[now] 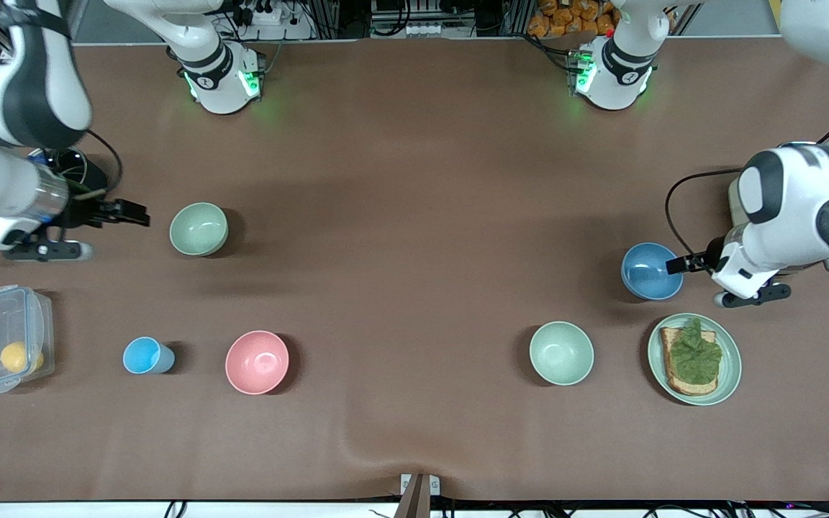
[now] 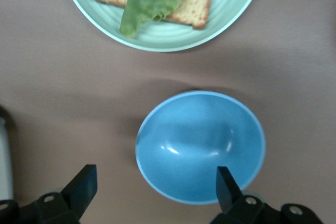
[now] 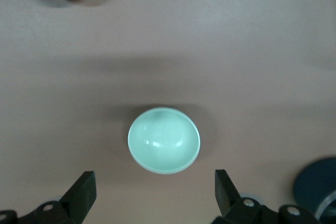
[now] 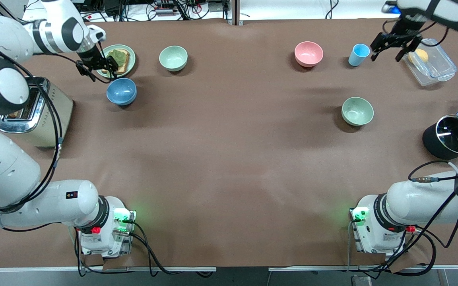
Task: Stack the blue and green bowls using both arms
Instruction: 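Reach the right gripper to the green bowl while the left gripper reaches the blue bowl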
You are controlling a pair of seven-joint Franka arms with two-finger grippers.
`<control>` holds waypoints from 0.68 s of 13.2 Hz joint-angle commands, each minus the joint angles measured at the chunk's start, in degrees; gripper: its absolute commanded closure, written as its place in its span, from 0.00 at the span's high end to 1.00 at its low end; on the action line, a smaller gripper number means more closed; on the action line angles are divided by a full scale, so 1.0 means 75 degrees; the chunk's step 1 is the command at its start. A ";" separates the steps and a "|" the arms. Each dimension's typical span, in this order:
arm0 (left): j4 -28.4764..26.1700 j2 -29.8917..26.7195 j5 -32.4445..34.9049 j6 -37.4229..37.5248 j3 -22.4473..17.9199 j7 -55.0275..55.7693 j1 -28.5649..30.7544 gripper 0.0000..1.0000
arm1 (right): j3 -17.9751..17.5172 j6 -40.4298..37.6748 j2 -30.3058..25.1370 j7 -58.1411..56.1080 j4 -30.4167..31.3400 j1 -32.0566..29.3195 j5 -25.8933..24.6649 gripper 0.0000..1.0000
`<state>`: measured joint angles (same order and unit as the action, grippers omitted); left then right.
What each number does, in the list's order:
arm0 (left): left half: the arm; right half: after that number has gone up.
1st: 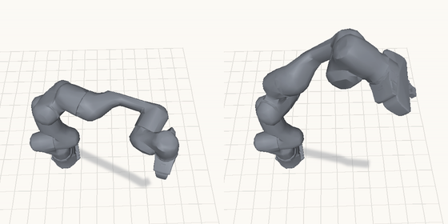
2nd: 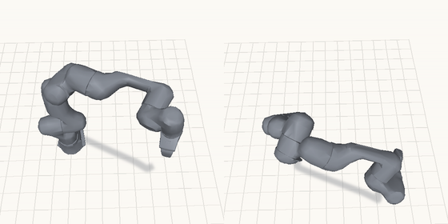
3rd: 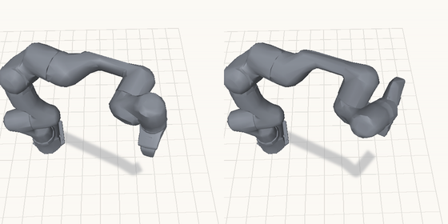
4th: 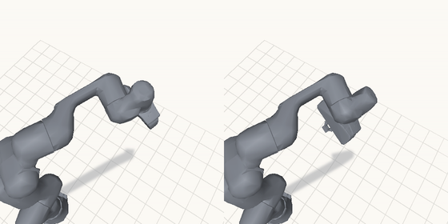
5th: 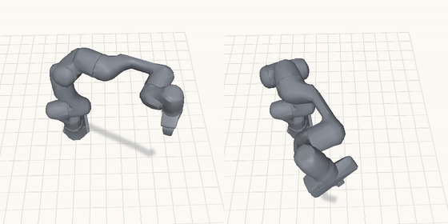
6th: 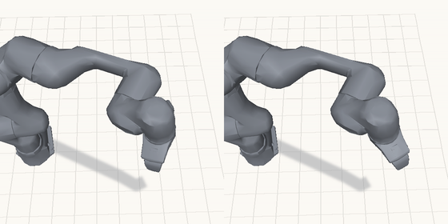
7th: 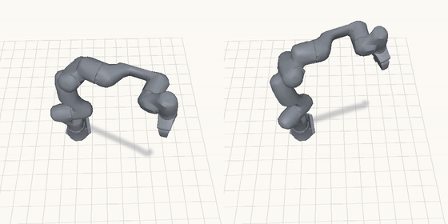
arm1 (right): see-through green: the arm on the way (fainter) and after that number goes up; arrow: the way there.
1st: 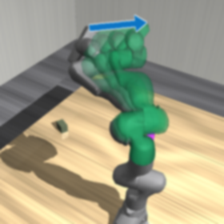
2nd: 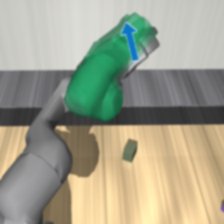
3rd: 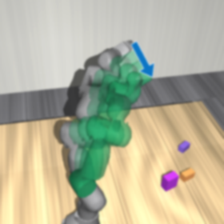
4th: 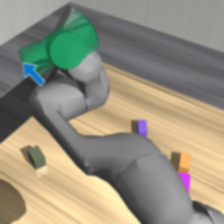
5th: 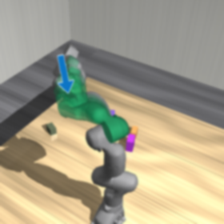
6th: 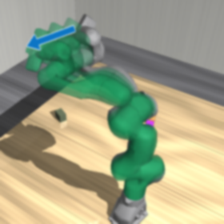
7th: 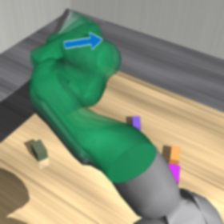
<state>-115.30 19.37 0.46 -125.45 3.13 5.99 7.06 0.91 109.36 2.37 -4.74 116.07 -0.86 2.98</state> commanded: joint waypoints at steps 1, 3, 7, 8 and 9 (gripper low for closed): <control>0.0033 0.0264 0.0103 -0.0276 0.0028 -0.0235 0.0172 1.00 | 0.0019 0.1352 -0.0410 -0.0551 0.1337 -0.0049 -0.0058 1.00; 0.0045 0.0463 0.0103 -0.0406 0.0051 -0.0318 0.0382 1.00 | 0.0030 0.1810 -0.0387 -0.0704 0.1736 -0.0143 -0.0058 1.00; 0.0056 0.0721 0.0080 -0.0442 0.0051 -0.0318 0.0371 1.00 | 0.0042 0.3008 -0.0142 -0.1942 0.2547 -0.0657 -0.0058 1.00; 0.0080 0.0803 0.0080 -0.0453 0.0063 -0.0318 0.0371 1.00 | 0.0042 0.3090 -0.0036 -0.2202 0.2582 -0.0845 -0.0046 0.93; 0.0091 0.0839 0.0080 -0.0453 0.0063 -0.0318 0.0371 1.00 | 0.0042 0.3253 0.0012 -0.2239 0.2698 -0.0881 -0.0046 0.90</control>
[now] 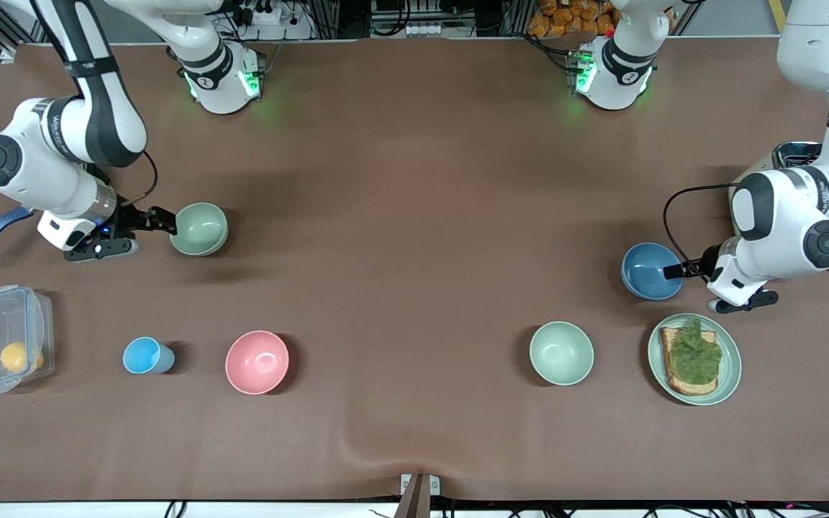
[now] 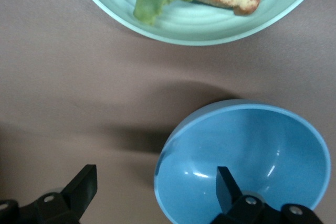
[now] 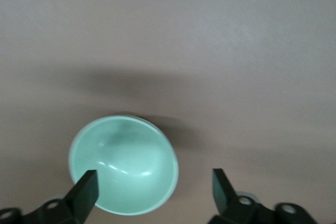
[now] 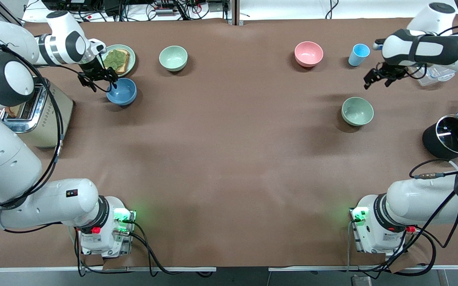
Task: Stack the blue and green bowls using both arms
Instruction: 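Grasp the green bowl with the right gripper while the left gripper grasps the blue bowl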
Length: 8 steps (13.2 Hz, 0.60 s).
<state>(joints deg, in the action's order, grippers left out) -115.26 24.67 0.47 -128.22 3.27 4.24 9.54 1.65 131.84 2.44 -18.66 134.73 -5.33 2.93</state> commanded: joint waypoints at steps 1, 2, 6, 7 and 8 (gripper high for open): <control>0.0075 0.0179 0.0067 -0.0084 0.0044 -0.0085 0.0052 1.00 | -0.0067 0.0432 0.0038 -0.0383 0.0340 -0.0285 -0.0027 0.89; 0.0098 0.0214 0.0067 -0.0084 0.0044 -0.0085 0.0052 1.00 | -0.0067 0.0700 0.0097 -0.0383 0.0503 -0.0262 -0.0015 0.88; 0.0110 0.0284 0.0067 -0.0084 0.0044 -0.0085 0.0041 0.87 | -0.0079 0.1909 0.0542 -0.0383 0.1079 -0.0203 -0.0015 0.79; 0.0133 0.0354 0.0067 -0.0084 0.0044 -0.0085 0.0052 0.83 | -0.0079 0.1922 0.0542 -0.0406 0.1091 -0.0180 -0.0015 0.72; 0.0133 0.0355 0.0067 -0.0084 0.0044 -0.0085 0.0052 0.70 | -0.0067 0.1922 0.0542 -0.0418 0.1091 -0.0180 -0.0015 0.64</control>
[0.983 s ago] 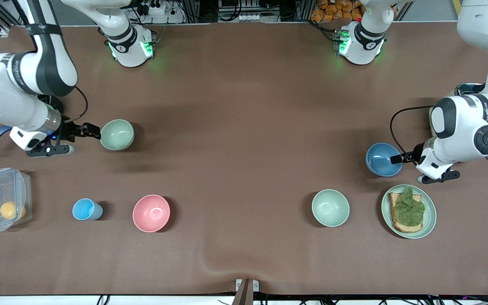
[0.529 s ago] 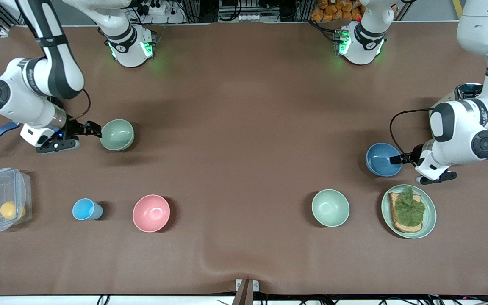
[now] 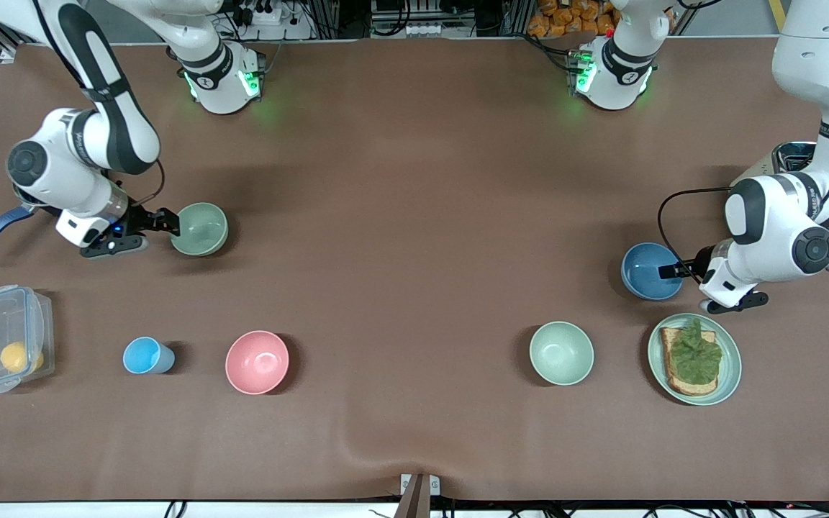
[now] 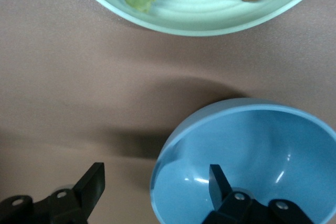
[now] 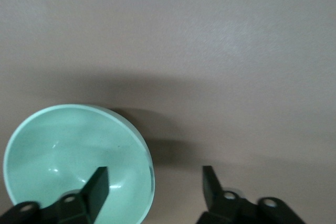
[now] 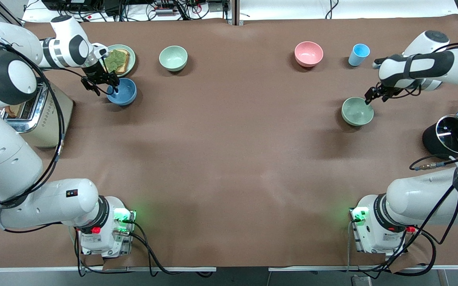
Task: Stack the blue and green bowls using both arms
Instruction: 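Grasp the green bowl with the right gripper while the left gripper grasps the blue bowl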
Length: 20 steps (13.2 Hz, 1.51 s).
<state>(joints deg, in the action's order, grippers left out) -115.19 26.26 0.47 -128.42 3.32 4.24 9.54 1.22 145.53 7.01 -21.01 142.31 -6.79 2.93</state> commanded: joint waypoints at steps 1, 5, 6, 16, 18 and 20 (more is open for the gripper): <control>0.0135 0.0143 0.0067 -0.0058 0.0050 -0.0085 0.0052 0.59 | -0.0011 0.0108 0.0014 -0.0233 0.0080 0.0003 -0.0016 0.64; 0.0159 0.0132 0.0032 -0.0046 0.0061 -0.0097 0.0040 0.00 | -0.0023 0.0811 0.0249 -0.0316 0.0408 0.0015 -0.0016 0.59; 0.0171 0.0120 0.0032 -0.0034 0.0061 -0.0108 0.0040 0.00 | -0.0023 0.0811 0.0250 -0.0386 0.0408 0.0003 -0.0016 0.46; 0.1024 -0.0325 -0.0015 0.1217 0.0354 -0.0530 0.0040 0.00 | -0.0093 0.0275 0.0168 -0.0316 0.0326 0.0178 0.0427 0.00; 0.1353 -0.0419 -0.0015 0.1651 0.0413 -0.0530 0.0040 0.00 | -0.0105 -0.0054 0.0039 -0.0304 0.0186 0.0412 0.0768 0.00; 0.1588 -0.0408 -0.0155 0.2027 0.0541 -0.0530 0.0052 0.00 | -0.0128 -0.0558 -0.0078 -0.0118 -0.0013 0.0599 0.1131 0.00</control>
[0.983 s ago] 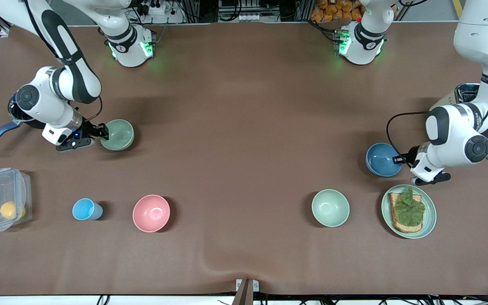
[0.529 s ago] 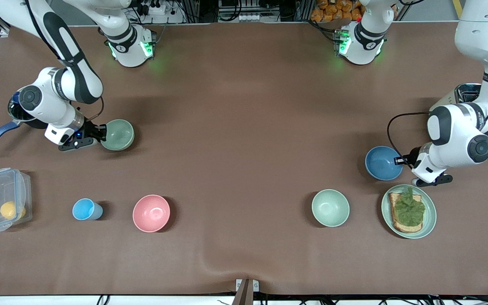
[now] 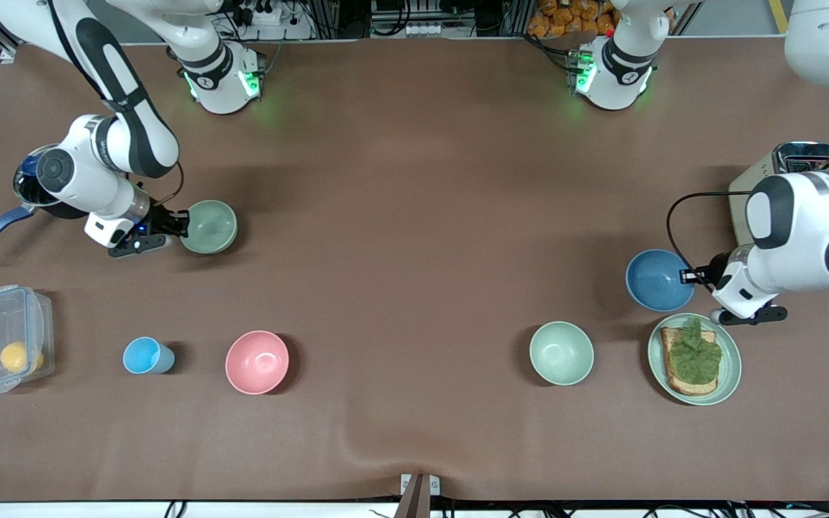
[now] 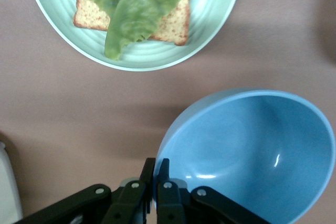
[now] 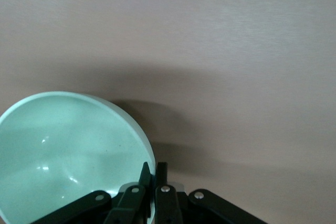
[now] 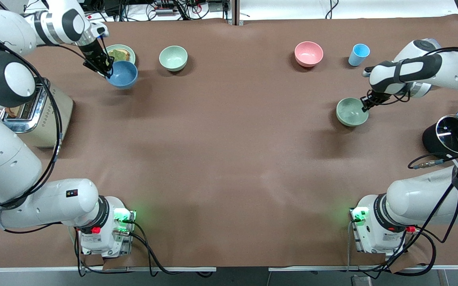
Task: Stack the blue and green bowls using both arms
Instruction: 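Move the green bowl to the table center with the right gripper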
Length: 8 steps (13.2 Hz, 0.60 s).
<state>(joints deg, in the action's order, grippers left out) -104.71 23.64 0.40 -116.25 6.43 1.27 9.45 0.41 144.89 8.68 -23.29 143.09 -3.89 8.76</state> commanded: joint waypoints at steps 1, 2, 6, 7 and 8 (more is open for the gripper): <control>0.0204 -0.0058 -0.0274 0.0429 0.0126 -0.0134 0.0065 0.00 | -0.0007 -0.0591 -0.0371 0.0350 -0.0176 0.0411 0.0506 0.00; 0.0297 -0.0070 -0.0299 0.0452 0.0126 -0.0134 0.0065 0.00 | -0.0007 -0.0662 -0.0430 0.0630 -0.0200 0.0598 0.0519 0.00; 0.1000 -0.0035 -0.0276 0.1202 0.0126 -0.0123 0.0041 0.00 | -0.0007 -0.0710 -0.0770 0.3543 -0.0386 0.2447 0.0531 0.00; 0.1105 -0.0035 -0.0287 0.1261 0.0126 -0.0076 -0.0017 0.00 | -0.0007 -0.0698 -0.0747 0.4131 -0.0550 0.2811 0.0531 0.00; 0.1199 -0.0023 -0.0287 0.1354 0.0126 -0.0006 -0.0075 0.00 | -0.0019 -0.0721 -0.0712 0.4508 -0.0738 0.3082 0.0543 0.00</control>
<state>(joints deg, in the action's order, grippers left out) -97.94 23.41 -0.43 -108.62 7.23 1.27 9.37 -0.14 140.15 4.17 4.28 139.41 15.20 12.02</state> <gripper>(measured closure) 0.947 0.960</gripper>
